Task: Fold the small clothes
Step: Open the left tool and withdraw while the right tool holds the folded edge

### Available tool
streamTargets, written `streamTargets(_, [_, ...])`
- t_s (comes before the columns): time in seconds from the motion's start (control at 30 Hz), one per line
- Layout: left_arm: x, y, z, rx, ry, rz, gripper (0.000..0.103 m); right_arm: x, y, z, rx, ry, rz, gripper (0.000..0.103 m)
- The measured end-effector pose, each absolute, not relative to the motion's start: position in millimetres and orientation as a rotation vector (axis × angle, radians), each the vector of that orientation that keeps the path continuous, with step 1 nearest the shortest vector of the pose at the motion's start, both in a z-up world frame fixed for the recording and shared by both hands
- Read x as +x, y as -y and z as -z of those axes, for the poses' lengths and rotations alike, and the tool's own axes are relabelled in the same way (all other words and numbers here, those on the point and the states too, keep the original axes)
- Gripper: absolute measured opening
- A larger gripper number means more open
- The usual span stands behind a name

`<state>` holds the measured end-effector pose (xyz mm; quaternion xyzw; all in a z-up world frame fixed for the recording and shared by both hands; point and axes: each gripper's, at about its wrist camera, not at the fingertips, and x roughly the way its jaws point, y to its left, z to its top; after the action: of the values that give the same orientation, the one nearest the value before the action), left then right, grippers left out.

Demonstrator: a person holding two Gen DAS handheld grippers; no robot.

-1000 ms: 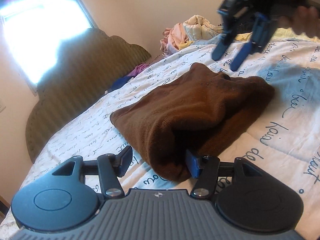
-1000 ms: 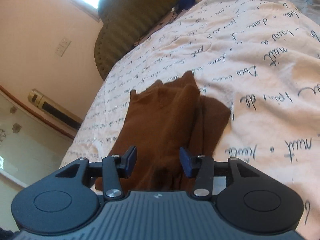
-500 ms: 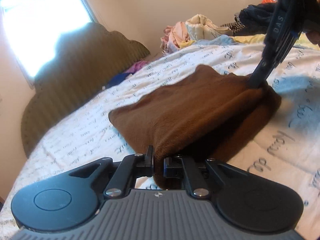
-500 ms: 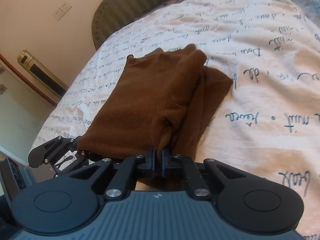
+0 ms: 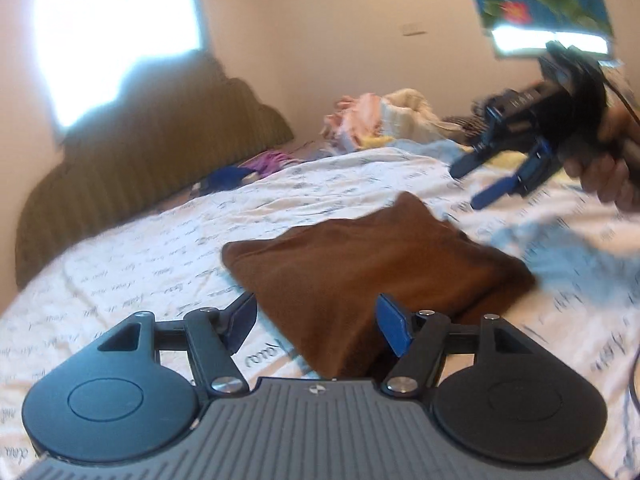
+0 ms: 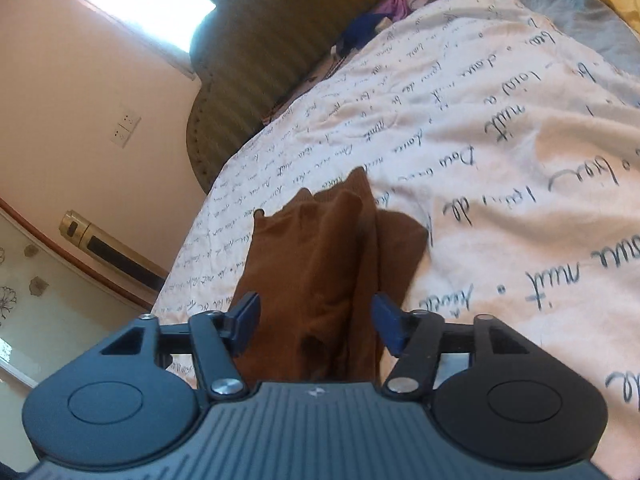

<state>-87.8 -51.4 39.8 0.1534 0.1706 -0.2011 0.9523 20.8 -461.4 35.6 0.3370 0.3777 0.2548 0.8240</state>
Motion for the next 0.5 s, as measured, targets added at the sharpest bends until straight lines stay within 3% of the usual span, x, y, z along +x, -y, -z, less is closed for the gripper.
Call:
streamTargets(0.2, [-60, 41, -48, 0.132, -0.433, 0.343, 0.066, 73, 428, -24, 0.662, -0.898, -0.526, 0.063])
streamTargets(0.23, [-58, 40, -49, 0.114, -0.446, 0.337, 0.066, 79, 421, -21, 0.642, -0.916, -0.522, 0.059])
streamTargets(0.27, [-56, 39, -49, 0.108, -0.456, 0.329, 0.066, 83, 412, -20, 0.582, -0.938, -0.526, 0.015])
streamTargets(0.37, [-54, 29, -52, 0.09, -0.475, 0.321, 0.067, 73, 403, -33, 0.387, -0.914, -0.515, 0.011])
streamTargets(0.5, [-31, 9, -49, -0.05, -0.534, 0.315, 0.074, 72, 432, -12, 0.473, -0.959, -0.489, 0.012])
